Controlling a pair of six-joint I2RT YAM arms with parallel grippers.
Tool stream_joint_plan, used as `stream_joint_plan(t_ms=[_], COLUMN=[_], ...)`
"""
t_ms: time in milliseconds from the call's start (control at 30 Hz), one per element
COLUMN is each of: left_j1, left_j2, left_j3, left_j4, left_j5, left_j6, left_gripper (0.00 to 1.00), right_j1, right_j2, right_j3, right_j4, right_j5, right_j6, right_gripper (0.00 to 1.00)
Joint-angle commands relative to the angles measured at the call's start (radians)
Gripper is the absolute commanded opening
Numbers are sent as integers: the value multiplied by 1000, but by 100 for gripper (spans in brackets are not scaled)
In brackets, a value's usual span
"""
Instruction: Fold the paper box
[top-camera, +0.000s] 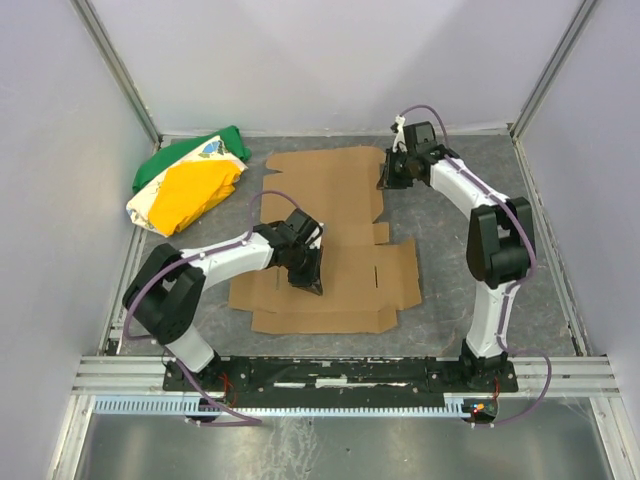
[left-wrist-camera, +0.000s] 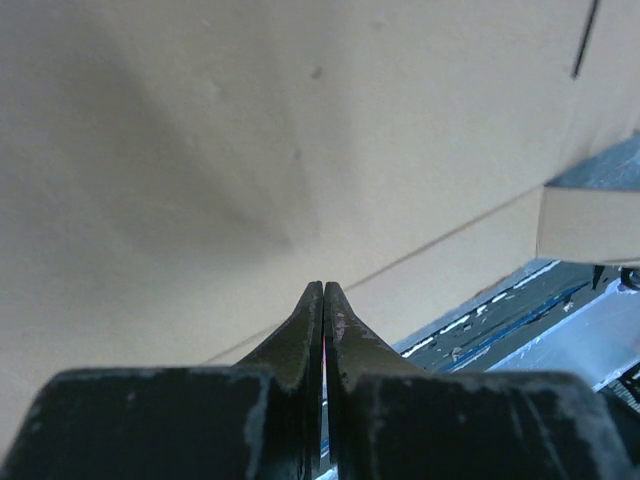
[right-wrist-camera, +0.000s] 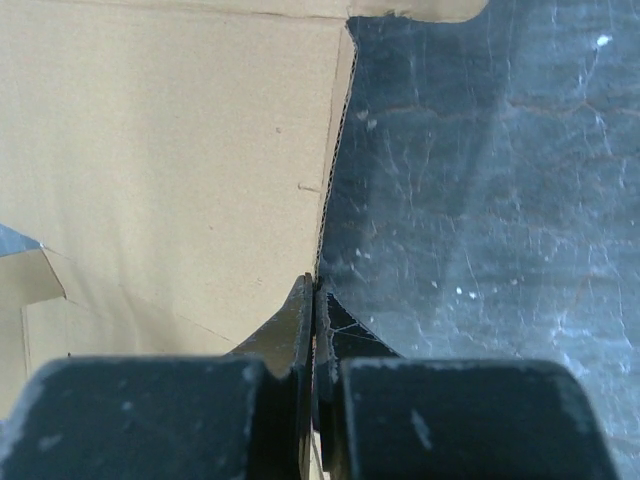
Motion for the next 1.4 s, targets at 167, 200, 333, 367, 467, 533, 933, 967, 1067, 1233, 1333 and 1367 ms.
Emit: stream_joint_plan(t_ms=[167,200,333,367,467,533,933,967,1067,1233,1333,1367], left_j1=[-17,-20,-28,-29,-28,-28,-28,-28,-28,-26,-17,-14], left_j2=[112,130,180,188,193,163,-199,-201,-195,-171,-152,-143], left_j3=[14,20,43,47,74,101,446,453,450,437,483,507], left_j4=[109,113,129,139,161,166,178,199,269,353,320,294], left_j5=[-6,-4,-14,-18,-23,-33,-318,-354,-446,-429,-341,-318], left_j6=[-58,-60,-65,-69,-78,-77,232,273,391,592,647,670], left_gripper=[3,3,3,3,3,3,54,59,67,79,89,90], right_j1=[8,8,10,11,19,26,32,31,30,31,30,31], right_j2=[-331,-358,-447,-470,-556,-616,-818,-832,-879,-967,-1010,-1028], right_j3=[-329,-366,-474,-509,-642,-764,-988,-1008,-1066,-1156,-1187,-1198], right_j4=[235,262,322,351,475,577,766,785,858,949,949,951], right_j5=[22,16,14,18,19,24,-1,-10,-31,-84,-82,-92], right_j6=[-125,-139,-209,-229,-285,-321,-293,-294,-298,-341,-367,-378], right_gripper=[2,2,2,2,2,2,2,2,1,2,2,2])
